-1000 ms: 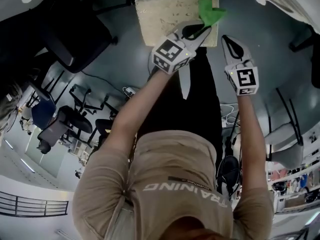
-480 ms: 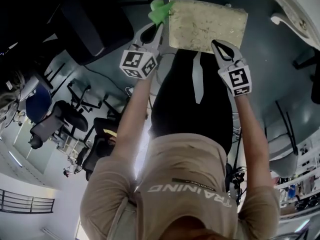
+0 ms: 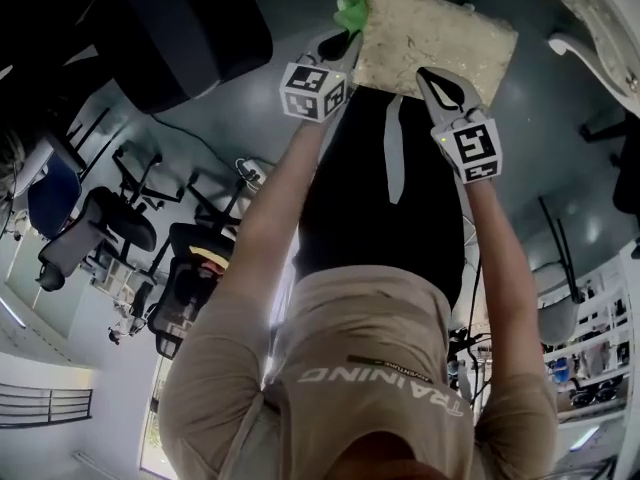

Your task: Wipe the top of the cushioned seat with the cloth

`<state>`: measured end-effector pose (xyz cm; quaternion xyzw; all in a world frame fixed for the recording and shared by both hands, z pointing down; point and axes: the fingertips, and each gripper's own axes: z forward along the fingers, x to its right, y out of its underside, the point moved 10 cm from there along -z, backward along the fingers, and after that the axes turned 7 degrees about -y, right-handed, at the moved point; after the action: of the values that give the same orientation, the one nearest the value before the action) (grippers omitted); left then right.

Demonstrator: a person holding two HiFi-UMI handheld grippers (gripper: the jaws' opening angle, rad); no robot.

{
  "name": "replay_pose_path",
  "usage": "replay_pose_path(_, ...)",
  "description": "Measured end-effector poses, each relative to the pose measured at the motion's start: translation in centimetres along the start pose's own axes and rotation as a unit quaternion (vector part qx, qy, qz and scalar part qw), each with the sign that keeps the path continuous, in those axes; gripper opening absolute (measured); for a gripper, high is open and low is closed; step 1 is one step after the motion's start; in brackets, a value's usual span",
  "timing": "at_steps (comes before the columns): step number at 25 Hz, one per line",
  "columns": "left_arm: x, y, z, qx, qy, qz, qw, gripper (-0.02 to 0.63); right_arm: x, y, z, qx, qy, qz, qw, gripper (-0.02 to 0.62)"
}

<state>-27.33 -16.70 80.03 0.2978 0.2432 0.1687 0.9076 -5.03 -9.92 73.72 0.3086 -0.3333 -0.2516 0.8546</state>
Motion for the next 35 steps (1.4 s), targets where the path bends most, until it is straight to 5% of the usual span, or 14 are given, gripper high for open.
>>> replay_pose_path(14,6.5,2.5,6.7,-0.073,0.074,0.085,0.991,0.025,2.3,2.7,-2.2,0.009,0.045,0.047,0.998,0.005)
replay_pose_path(35,23.4,4.0,13.8,-0.124,0.175,0.087,0.9728,0.025,6.7,11.6,-13.7,0.041,0.118,0.112,0.986,0.005)
